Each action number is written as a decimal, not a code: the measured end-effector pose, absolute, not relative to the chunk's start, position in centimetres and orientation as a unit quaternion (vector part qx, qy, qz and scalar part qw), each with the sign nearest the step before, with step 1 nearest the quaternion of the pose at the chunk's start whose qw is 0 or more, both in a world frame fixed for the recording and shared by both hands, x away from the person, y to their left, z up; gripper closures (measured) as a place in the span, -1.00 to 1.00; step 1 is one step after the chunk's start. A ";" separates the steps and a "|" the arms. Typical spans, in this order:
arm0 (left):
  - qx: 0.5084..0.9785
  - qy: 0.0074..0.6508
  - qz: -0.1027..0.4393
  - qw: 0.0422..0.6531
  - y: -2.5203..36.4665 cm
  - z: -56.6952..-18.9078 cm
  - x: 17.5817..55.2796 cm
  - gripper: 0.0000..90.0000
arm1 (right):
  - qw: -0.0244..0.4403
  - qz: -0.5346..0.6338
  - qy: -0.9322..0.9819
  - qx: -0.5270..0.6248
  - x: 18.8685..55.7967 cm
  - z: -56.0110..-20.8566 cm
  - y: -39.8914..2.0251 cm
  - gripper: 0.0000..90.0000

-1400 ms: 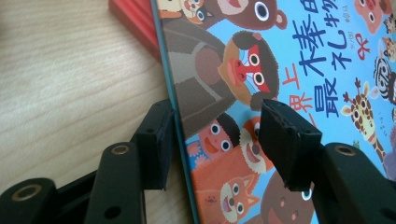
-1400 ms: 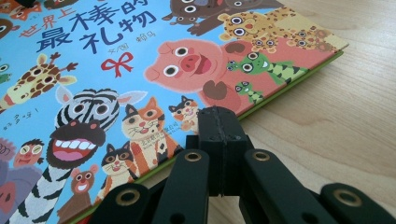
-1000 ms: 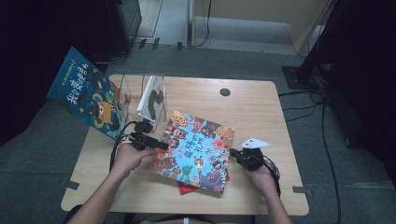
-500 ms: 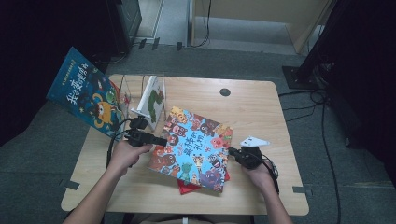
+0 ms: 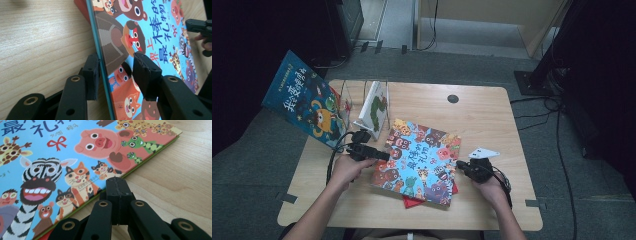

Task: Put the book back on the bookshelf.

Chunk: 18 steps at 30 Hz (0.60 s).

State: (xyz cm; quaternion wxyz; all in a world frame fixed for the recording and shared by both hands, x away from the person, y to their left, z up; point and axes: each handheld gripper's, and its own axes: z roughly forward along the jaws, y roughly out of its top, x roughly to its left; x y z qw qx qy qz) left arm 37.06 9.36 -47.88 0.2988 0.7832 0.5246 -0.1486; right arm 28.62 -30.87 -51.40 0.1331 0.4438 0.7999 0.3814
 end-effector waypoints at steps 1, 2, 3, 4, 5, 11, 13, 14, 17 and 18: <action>0.784 0.526 -0.148 0.294 9.3 -48.1 37.1 0.26 | 0.134 0.379 0.802 0.441 28.6 -51.4 -30.9 1.00; 0.785 0.529 -0.150 0.286 9.2 -48.4 37.2 0.25 | 0.135 0.379 0.802 0.441 28.5 -51.3 -30.8 1.00; 0.786 0.530 -0.152 0.279 9.1 -48.7 37.3 0.25 | 0.135 0.380 0.802 0.440 28.5 -51.3 -30.8 1.00; 0.787 0.529 -0.154 0.276 9.0 -49.0 37.3 0.24 | 0.136 0.381 0.802 0.439 28.5 -51.2 -30.8 1.00; 0.784 0.531 -0.156 0.280 9.1 -49.1 37.3 0.22 | 0.135 0.382 0.802 0.439 28.5 -51.2 -30.8 1.00; 0.779 0.535 -0.166 0.282 9.2 -49.2 37.4 0.21 | 0.133 0.385 0.803 0.436 28.5 -51.3 -30.9 1.00; 0.775 0.538 -0.172 0.284 9.3 -49.3 37.6 0.20 | 0.135 0.384 0.804 0.434 28.5 -51.3 -30.9 1.00; 0.771 0.541 -0.174 0.287 9.4 -49.3 37.6 0.19 | 0.135 0.385 0.804 0.433 28.5 -51.3 -30.9 1.00; 0.760 0.548 -0.182 0.298 9.6 -49.5 38.0 0.12 | 0.132 0.385 0.806 0.430 28.5 -51.3 -30.9 1.00; 0.758 0.549 -0.185 0.300 9.7 -49.5 38.1 0.10 | 0.130 0.377 0.811 0.428 28.5 -51.5 -30.9 1.00</action>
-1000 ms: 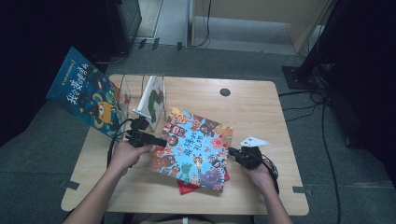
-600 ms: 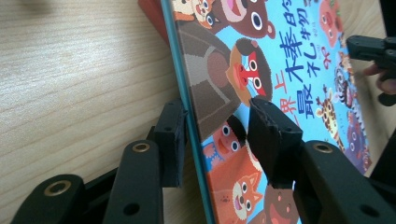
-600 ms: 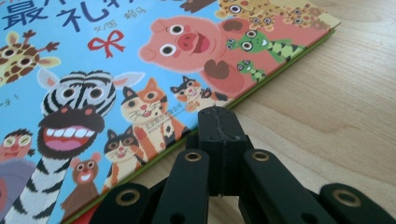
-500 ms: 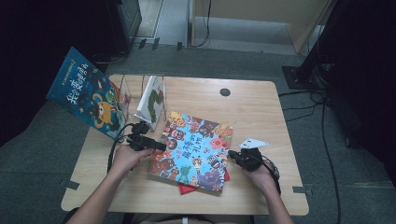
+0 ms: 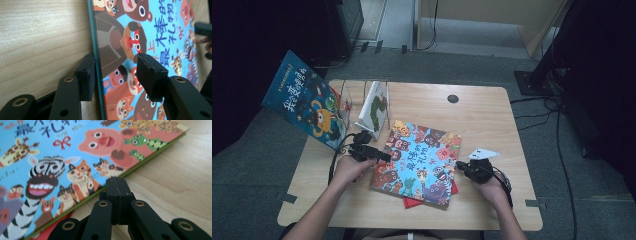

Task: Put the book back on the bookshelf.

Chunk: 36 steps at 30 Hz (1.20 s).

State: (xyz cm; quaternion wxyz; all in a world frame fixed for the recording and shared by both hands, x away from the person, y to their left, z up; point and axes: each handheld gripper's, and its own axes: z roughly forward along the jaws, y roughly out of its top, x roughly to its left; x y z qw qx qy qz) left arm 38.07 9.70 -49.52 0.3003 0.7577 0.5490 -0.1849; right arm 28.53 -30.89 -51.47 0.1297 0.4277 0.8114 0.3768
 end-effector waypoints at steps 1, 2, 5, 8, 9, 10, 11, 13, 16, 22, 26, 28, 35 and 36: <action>0.752 0.553 -0.189 0.304 9.8 -49.6 38.2 0.09 | 0.127 0.377 0.814 0.423 28.5 -51.6 -30.9 1.00; 0.748 0.556 -0.195 0.307 10.0 -49.7 38.4 0.08 | 0.125 0.376 0.816 0.421 28.5 -51.6 -30.8 1.00; 0.750 0.552 -0.201 0.305 10.1 -49.7 38.6 0.08 | 0.133 0.370 0.818 0.420 28.5 -51.5 -30.5 1.00; 0.756 0.545 -0.200 0.302 10.0 -49.6 38.6 0.06 | 0.125 0.370 0.818 0.423 28.6 -51.5 -30.6 1.00; 0.755 0.545 -0.205 0.301 10.1 -49.7 38.7 0.05 | 0.125 0.370 0.817 0.424 28.6 -51.5 -30.6 1.00; 0.753 0.546 -0.208 0.303 10.2 -49.7 38.8 0.05 | 0.122 0.369 0.816 0.428 28.7 -51.4 -30.6 1.00; 0.753 0.545 -0.210 0.303 10.2 -49.7 38.8 0.05 | 0.123 0.368 0.816 0.428 28.7 -51.4 -30.6 1.00; 0.757 0.543 -0.208 0.299 10.3 -49.6 38.8 0.05 | 0.130 0.367 0.818 0.424 28.6 -51.3 -30.5 1.00; 0.758 0.543 -0.206 0.296 10.4 -49.5 38.7 0.03 | 0.133 0.387 0.808 0.424 28.5 -50.9 -30.8 1.00; 0.762 0.541 -0.200 0.294 9.9 -49.5 38.7 0.01 | 0.131 0.386 0.816 0.409 28.3 -50.9 -30.4 1.00; 0.758 0.547 -0.198 0.294 9.8 -49.5 38.6 0.02 | 0.127 0.390 0.813 0.413 28.2 -51.0 -30.4 1.00; 0.760 0.552 -0.194 0.284 9.7 -49.4 38.7 0.14 | 0.127 0.392 0.811 0.415 28.2 -51.0 -30.5 1.00; 0.738 0.542 -0.200 0.349 10.7 -45.1 38.7 0.33 | 0.113 0.403 0.801 0.427 28.5 -51.5 -30.5 1.00; 0.740 0.538 -0.200 0.351 10.7 -44.2 38.7 0.32 | 0.112 0.406 0.800 0.427 28.6 -51.5 -30.4 1.00</action>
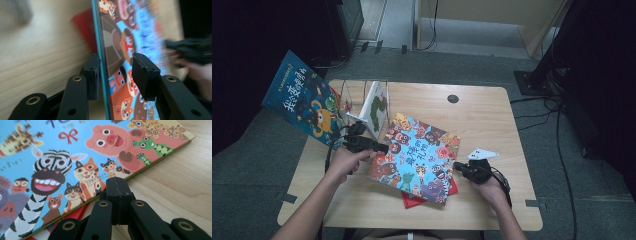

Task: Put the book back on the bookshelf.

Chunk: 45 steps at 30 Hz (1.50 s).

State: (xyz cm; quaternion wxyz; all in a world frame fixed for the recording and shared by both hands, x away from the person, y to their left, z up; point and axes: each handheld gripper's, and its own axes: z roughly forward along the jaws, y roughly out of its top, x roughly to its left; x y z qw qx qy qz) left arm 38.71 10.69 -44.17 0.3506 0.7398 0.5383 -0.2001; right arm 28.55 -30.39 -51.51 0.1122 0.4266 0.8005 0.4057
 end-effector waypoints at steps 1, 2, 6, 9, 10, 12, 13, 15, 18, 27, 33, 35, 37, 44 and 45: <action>0.742 0.532 -0.210 0.349 10.6 -43.4 38.8 0.32 | 0.113 0.408 0.800 0.425 28.6 -51.5 -30.2 1.00; 0.742 0.524 -0.228 0.349 10.3 -42.7 38.8 0.31 | 0.112 0.411 0.799 0.425 28.7 -51.6 -30.0 1.00; 0.755 0.488 -0.278 0.339 8.4 -41.2 38.7 0.40 | 0.107 0.422 0.798 0.417 28.9 -51.7 -29.3 1.00; 0.774 0.481 -0.266 0.315 7.0 -40.5 38.8 0.46 | 0.107 0.425 0.803 0.404 28.9 -51.7 -28.5 1.00; 0.775 0.481 -0.265 0.312 7.0 -40.3 39.0 0.50 | 0.108 0.424 0.804 0.402 28.9 -51.7 -28.3 1.00; 0.781 0.483 -0.255 0.302 6.9 -40.0 39.1 0.57 | 0.114 0.423 0.809 0.393 28.9 -51.7 -28.1 1.00; 0.783 0.483 -0.255 0.296 6.8 -39.8 39.3 0.58 | 0.113 0.423 0.810 0.389 28.9 -51.8 -28.0 1.00; 0.786 0.482 -0.253 0.293 6.5 -39.5 39.6 0.57 | 0.113 0.423 0.810 0.390 29.0 -51.8 -28.0 1.00; 0.790 0.483 -0.250 0.283 6.0 -39.0 40.1 0.60 | 0.116 0.421 0.809 0.392 29.2 -51.7 -27.9 1.00; 0.786 0.478 -0.281 0.274 5.1 -37.4 41.5 0.77 | 0.128 0.404 0.822 0.381 29.5 -51.5 -27.7 0.85; 0.802 0.475 -0.272 0.238 4.8 -35.2 42.1 0.81 | 0.121 0.407 0.822 0.379 29.6 -51.1 -28.0 0.73; 0.800 0.480 -0.275 0.232 5.1 -34.6 42.3 0.82 | 0.123 0.410 0.823 0.373 29.5 -51.0 -28.1 0.73; 0.797 0.488 -0.274 0.230 5.7 -34.1 42.3 0.82 | 0.122 0.408 0.826 0.370 29.4 -50.9 -28.0 0.73; 0.795 0.499 -0.244 0.243 8.8 -29.9 42.7 0.81 | 0.122 0.403 0.838 0.347 29.1 -51.0 -27.1 0.72; 0.794 0.501 -0.240 0.246 9.3 -29.1 42.8 0.81 | 0.121 0.404 0.838 0.346 29.1 -51.0 -27.0 0.70</action>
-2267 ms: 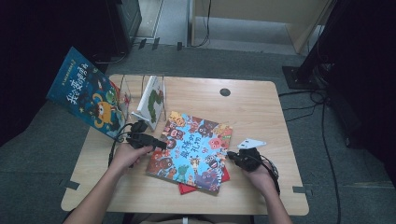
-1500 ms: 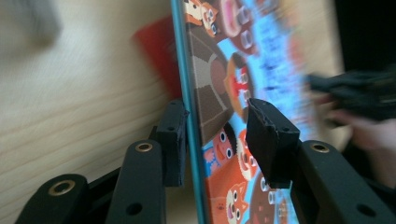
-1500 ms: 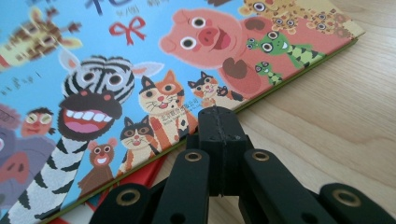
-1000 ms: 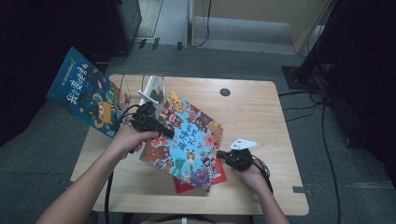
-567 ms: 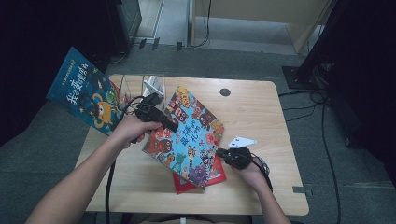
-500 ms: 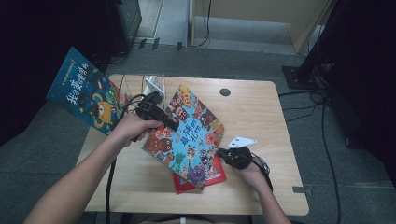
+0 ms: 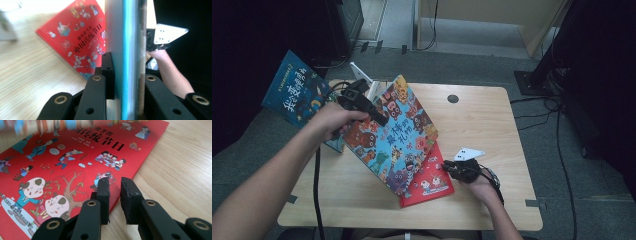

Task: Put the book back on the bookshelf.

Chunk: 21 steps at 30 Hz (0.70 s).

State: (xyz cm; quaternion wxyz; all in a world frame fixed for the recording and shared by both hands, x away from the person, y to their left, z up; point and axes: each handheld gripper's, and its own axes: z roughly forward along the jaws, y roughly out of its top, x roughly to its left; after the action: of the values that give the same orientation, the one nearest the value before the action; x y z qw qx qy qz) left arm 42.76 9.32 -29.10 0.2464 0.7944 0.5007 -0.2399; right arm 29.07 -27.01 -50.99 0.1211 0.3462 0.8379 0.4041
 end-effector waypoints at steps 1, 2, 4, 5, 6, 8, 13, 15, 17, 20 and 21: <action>0.794 0.501 -0.236 0.251 9.8 -28.3 42.8 0.81 | 0.124 0.403 0.839 0.344 29.1 -51.0 -27.0 0.69; 0.794 0.502 -0.232 0.254 10.2 -27.8 42.8 0.81 | 0.125 0.403 0.839 0.343 29.1 -51.0 -26.9 0.69; 0.790 0.507 -0.223 0.264 11.2 -26.3 42.9 0.81 | 0.123 0.404 0.839 0.344 29.1 -51.0 -27.0 0.69; 0.785 0.512 -0.220 0.271 11.7 -25.6 43.0 0.81 | 0.122 0.405 0.838 0.344 29.1 -51.0 -27.0 0.69; 0.782 0.514 -0.220 0.275 12.3 -25.0 43.1 0.81 | 0.122 0.405 0.838 0.344 29.1 -51.0 -27.0 0.69; 0.773 0.521 -0.223 0.283 13.5 -23.7 43.3 0.81 | 0.121 0.406 0.839 0.342 29.1 -51.1 -27.0 0.67; 0.758 0.541 -0.202 0.303 17.1 -20.7 43.5 0.81 | 0.119 0.408 0.838 0.343 29.2 -51.1 -27.1 0.67; 0.748 0.555 -0.196 0.307 18.4 -20.0 43.6 0.81 | 0.118 0.409 0.837 0.344 29.2 -51.1 -27.1 0.66; 0.740 0.568 -0.188 0.308 20.1 -19.4 43.7 0.81 | 0.118 0.410 0.836 0.344 29.2 -51.1 -27.1 0.66; 0.731 0.582 -0.179 0.307 22.3 -18.7 43.8 0.81 | 0.118 0.409 0.837 0.344 29.2 -51.1 -27.1 0.66; 0.728 0.588 -0.174 0.308 23.1 -18.5 43.9 0.81 | 0.118 0.409 0.837 0.344 29.2 -51.1 -27.1 0.66</action>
State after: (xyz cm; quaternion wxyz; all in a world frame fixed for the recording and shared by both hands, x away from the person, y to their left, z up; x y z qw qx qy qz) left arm 43.87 23.07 -18.50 0.3084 0.7275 0.5877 -0.1739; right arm 29.23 -27.10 -51.13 0.1177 0.3442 0.8367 0.4095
